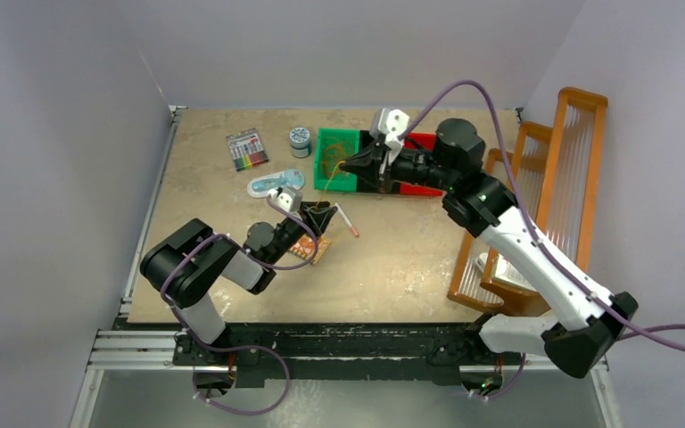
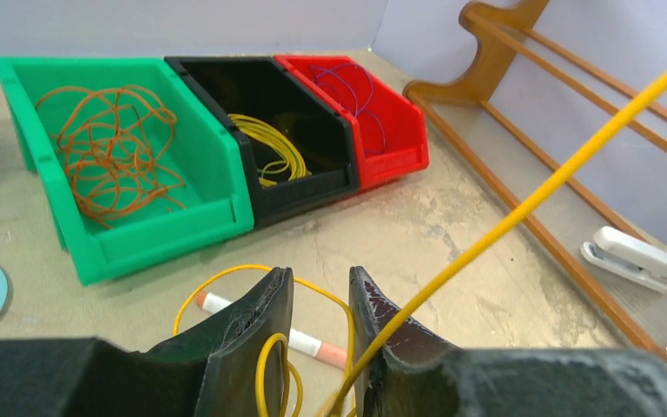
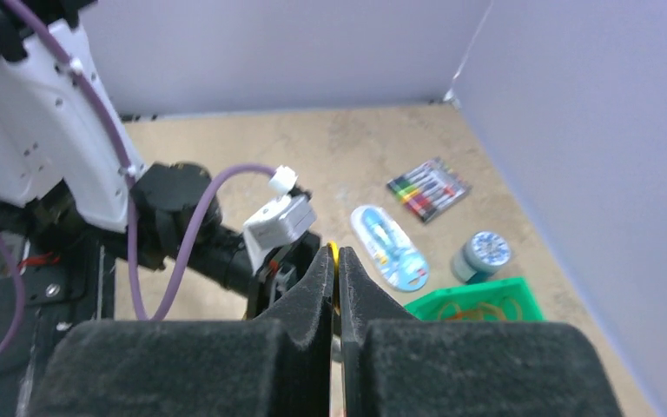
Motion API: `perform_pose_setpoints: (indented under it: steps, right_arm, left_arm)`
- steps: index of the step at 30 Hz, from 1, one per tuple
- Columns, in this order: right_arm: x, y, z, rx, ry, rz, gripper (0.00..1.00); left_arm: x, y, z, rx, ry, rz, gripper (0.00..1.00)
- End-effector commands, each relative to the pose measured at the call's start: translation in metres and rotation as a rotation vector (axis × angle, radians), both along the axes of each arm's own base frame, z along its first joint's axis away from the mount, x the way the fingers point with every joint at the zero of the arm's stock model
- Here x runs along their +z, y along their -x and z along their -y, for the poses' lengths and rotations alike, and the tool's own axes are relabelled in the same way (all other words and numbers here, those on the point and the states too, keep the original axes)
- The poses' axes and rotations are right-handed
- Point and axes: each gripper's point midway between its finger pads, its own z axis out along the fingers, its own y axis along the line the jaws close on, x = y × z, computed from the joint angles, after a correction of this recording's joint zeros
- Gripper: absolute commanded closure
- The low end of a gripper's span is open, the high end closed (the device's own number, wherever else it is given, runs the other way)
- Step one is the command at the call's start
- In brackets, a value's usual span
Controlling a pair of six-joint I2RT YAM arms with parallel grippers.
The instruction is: Untangle the cables
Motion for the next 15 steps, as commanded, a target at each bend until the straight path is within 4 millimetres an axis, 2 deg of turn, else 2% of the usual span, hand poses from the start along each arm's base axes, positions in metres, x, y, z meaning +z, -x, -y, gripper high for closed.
perform_pose_setpoints:
  steps: [1,8,15]
  right_arm:
    - [0.096,0.005,0.027,-0.136,-0.205,0.195,1.00]
    - [0.145,-0.001,0.073,-0.372,-0.349,0.297,1.00]
    - [0.178,-0.013,0.137,-0.698,-0.487,0.336,1.00]
  left_arm:
    - [0.007,0.008,-0.003,-0.008,0.037,0.033,0.71]
    - [-0.010,0.012,-0.007,-0.002,0.013,-0.011,0.72]
    - [-0.019,0.016,-0.011,0.007,-0.001,-0.031,0.72]
